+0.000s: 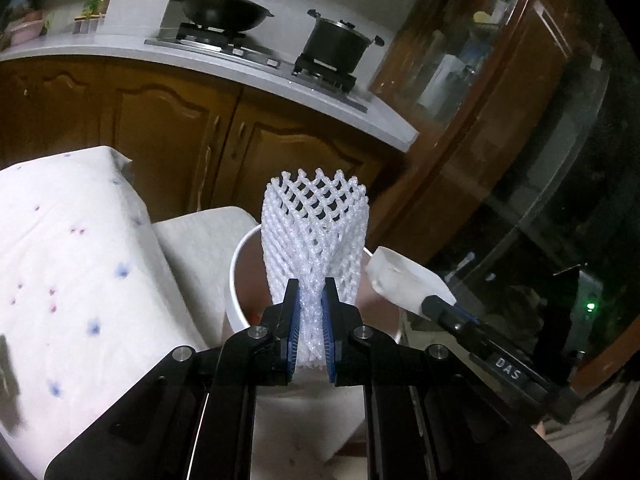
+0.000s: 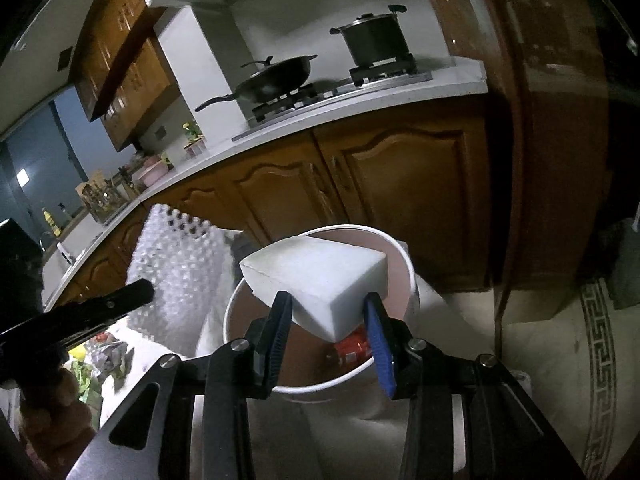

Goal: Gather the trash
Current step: 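Carry the foam net and sponge block to the pink bin and release both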

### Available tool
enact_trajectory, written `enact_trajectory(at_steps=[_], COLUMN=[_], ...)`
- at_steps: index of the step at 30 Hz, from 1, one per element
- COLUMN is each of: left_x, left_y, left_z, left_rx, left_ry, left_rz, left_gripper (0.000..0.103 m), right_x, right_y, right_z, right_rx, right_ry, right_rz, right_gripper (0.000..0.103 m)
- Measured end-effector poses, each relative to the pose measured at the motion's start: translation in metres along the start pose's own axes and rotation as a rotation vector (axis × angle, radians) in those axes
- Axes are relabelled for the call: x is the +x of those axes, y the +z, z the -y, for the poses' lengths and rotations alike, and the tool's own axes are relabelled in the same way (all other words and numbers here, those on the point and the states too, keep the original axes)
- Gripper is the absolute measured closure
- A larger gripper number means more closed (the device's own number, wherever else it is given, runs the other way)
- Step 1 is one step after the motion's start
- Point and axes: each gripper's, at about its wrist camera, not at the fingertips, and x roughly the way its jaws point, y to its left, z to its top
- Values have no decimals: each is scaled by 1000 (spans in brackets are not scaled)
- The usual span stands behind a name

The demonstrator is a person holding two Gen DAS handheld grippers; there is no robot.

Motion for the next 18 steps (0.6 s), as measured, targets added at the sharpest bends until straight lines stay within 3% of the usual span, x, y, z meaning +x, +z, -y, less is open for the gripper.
enact_trajectory(at_steps=[7, 9, 11, 12, 18], left_x=[29, 34, 36, 37, 32], left_y=[0, -2, -5, -6, -10], left_z=[1, 0, -1, -1, -6], left_rx=[5, 8, 16, 18, 12], left_ry=[17, 15, 33, 43, 50], left_rz=[-38, -53, -55, -53, -51], left_gripper=[93, 81, 51, 46, 44], right_x=[18, 22, 27, 28, 25], right_y=[4, 3, 2, 2, 2], right_z=[5, 7, 10, 12, 18], right_rx=[-8, -5, 12, 19, 45], right_ry=[0, -3, 4, 6, 5], right_rz=[-33, -41, -57, -57, -49], right_gripper=[62, 61, 48, 44, 41])
